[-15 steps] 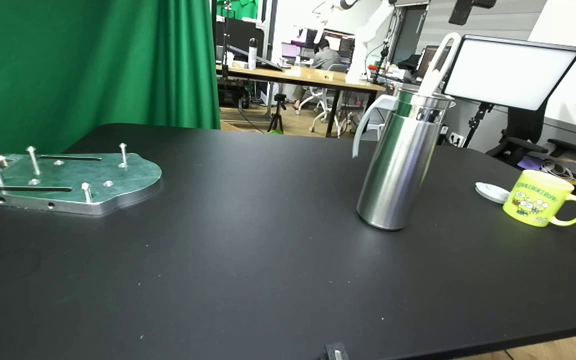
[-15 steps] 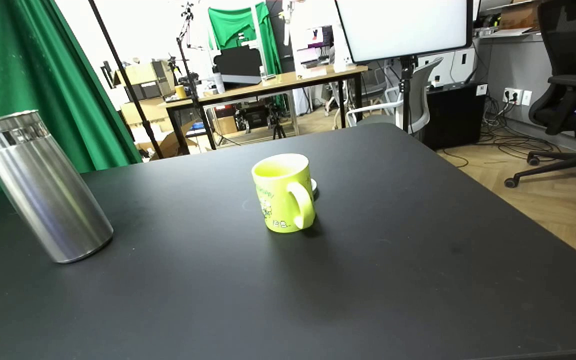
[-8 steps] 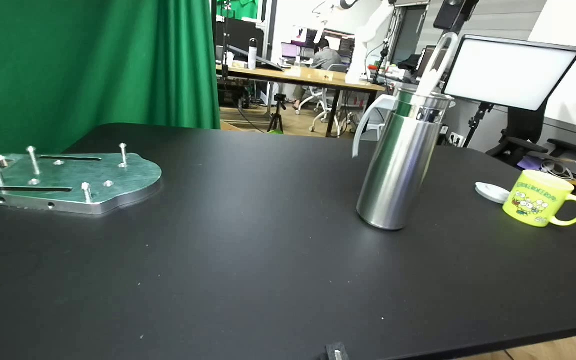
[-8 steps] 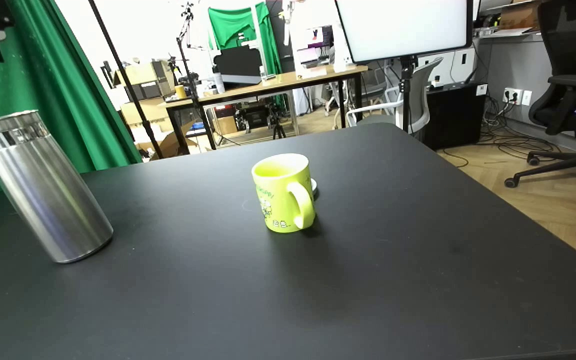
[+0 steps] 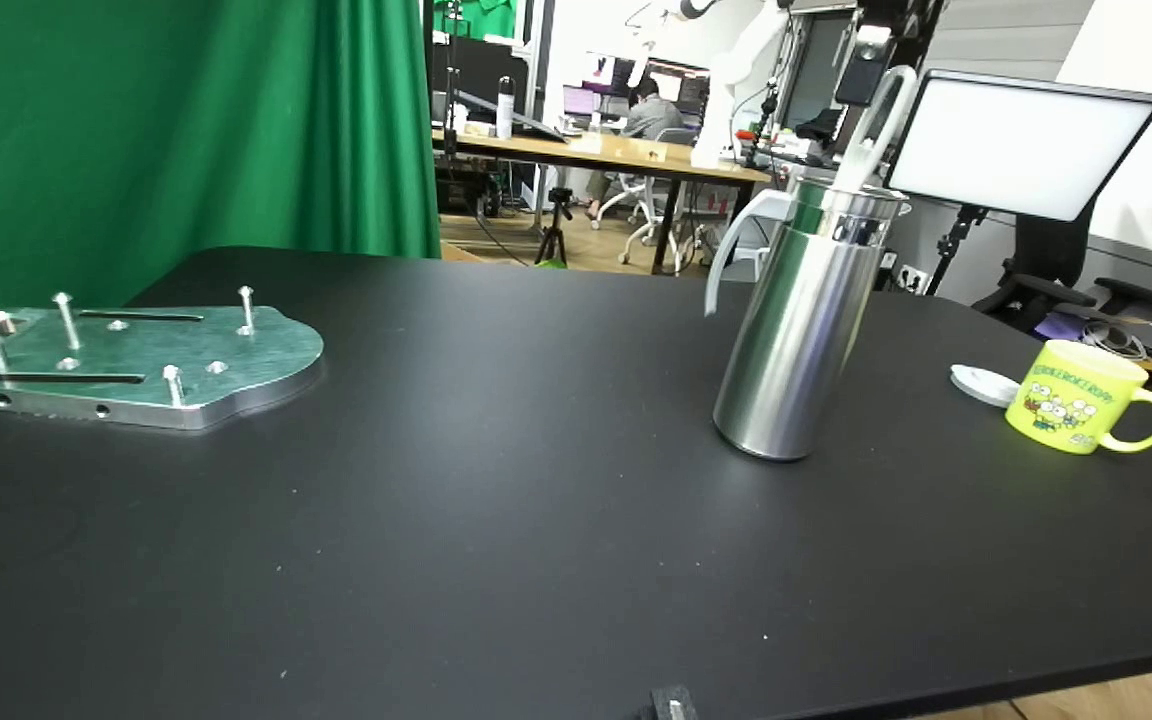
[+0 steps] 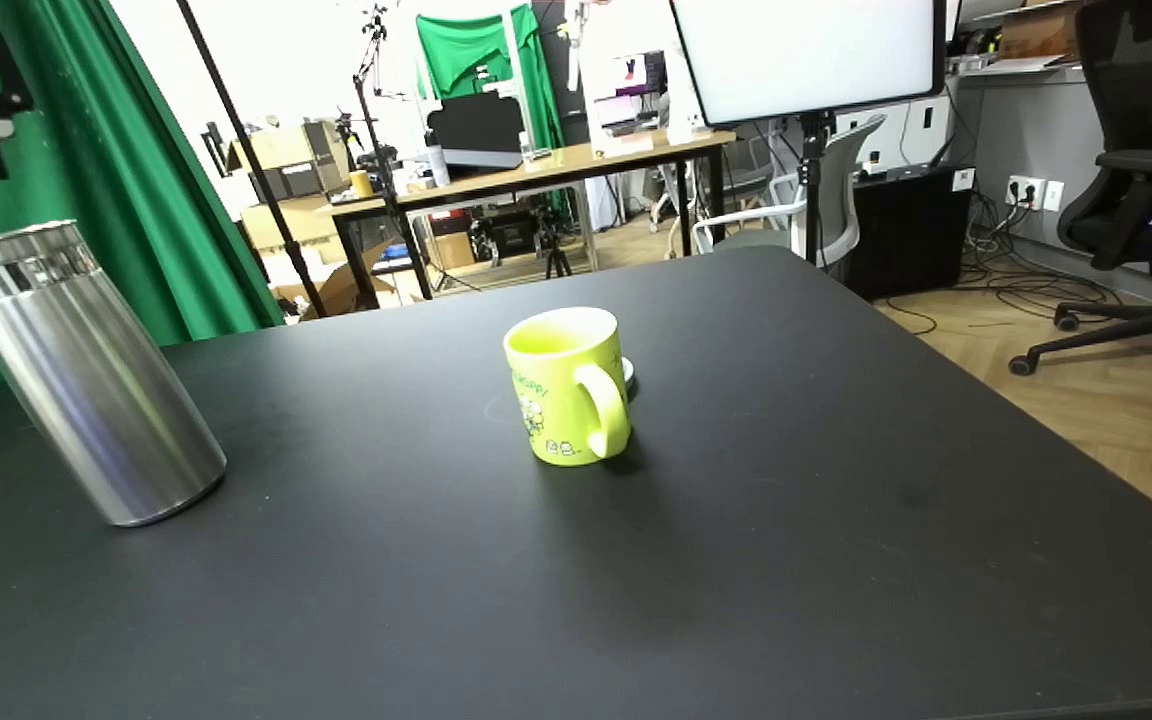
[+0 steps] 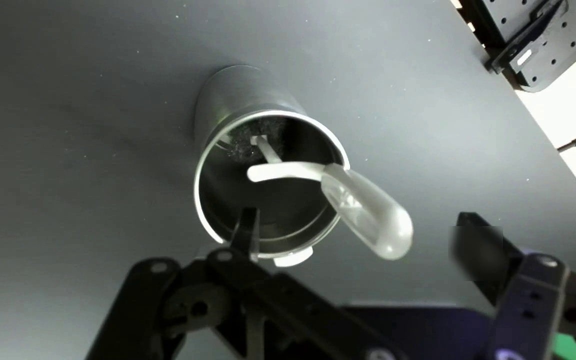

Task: Use the object to scrub the inside of the bottle

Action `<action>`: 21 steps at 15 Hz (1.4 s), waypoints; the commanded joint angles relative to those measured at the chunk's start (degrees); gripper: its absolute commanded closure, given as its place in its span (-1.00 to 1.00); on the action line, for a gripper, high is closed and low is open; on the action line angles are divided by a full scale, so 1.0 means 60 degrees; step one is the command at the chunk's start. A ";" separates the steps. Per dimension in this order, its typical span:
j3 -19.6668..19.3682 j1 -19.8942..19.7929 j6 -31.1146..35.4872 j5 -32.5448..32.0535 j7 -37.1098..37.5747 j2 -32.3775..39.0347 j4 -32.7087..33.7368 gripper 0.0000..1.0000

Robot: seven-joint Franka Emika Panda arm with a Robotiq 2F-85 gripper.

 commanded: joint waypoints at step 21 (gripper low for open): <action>0.0586 0.0320 -0.0154 -0.2158 0.1142 -0.1213 -0.0722 0.79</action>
